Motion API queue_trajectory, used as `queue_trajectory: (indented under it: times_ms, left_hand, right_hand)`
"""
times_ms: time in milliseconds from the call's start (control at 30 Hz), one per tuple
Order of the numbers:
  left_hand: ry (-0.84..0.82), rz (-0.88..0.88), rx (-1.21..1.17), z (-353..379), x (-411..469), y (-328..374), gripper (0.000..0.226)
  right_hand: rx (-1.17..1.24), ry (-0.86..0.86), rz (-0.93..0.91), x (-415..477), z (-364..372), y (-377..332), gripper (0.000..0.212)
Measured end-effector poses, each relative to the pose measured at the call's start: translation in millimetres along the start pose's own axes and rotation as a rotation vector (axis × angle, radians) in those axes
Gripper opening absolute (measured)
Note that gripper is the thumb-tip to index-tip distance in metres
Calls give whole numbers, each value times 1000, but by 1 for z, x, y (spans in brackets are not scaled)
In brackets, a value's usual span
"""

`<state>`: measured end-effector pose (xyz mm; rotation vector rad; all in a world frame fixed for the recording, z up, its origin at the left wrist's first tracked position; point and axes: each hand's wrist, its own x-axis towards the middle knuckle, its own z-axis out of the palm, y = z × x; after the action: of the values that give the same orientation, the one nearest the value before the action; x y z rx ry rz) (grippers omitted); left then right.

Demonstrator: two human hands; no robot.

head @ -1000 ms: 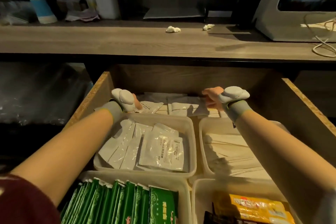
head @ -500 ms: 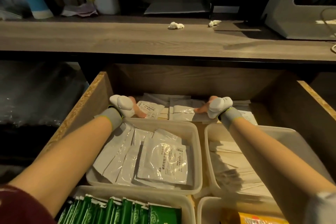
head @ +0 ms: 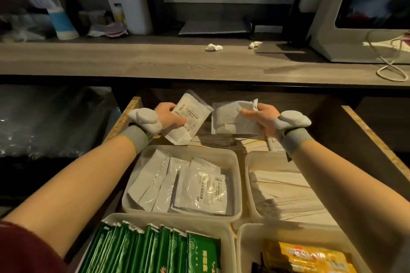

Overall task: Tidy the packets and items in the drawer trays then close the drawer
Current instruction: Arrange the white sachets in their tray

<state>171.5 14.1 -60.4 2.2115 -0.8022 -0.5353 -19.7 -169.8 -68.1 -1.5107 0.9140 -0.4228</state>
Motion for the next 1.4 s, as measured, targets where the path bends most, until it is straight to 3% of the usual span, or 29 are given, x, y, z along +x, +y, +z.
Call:
queue_trajectory:
  times_ms: [100,233,367,500,733,800,933,1100,1167,1300,1400]
  left_hand:
    - [-20,37,-74,-14,-21,22,25]
    - [-163,-104,-146,-28,-53,34,33]
    - [-206,-199,-184,-33,-82,25,31]
    - [-182,-207,-158,-30,-105,9,20]
    - [-28,-153,102,-20,-116,-1,30]
    - [-15,-137,63,-14,-121,7,34]
    - [-224,-269,-335,-8,-131,35,62]
    - [-418,-263,-362,-3,-136,39,70]
    - [-476,-255,-336,1,-140,41,65]
    - [-422,-119,-76,9,-138,44,49]
    - [-430,-152,-140,10,-136,45,30]
  right_hand:
    - [78,-66,-25,-20,-12,-18,35]
    - [34,-87,-44,-49,-27,-31,16]
    - [47,-178,-56,-76,-35,-31,9]
    - [-15,-236,-62,-97,-30,-28,12]
    - [21,-261,-82,-118,-9,-19,13]
    - [-22,-310,-87,-122,0,-19,13]
    - [-146,-346,-95,-126,21,-20,10]
    - [-209,-294,-122,-126,24,-20,10]
    - [-229,-279,-131,-126,26,-20,10]
    - [-190,-262,-127,-125,28,-17,22]
    - [-156,-181,-104,-126,32,-11,38]
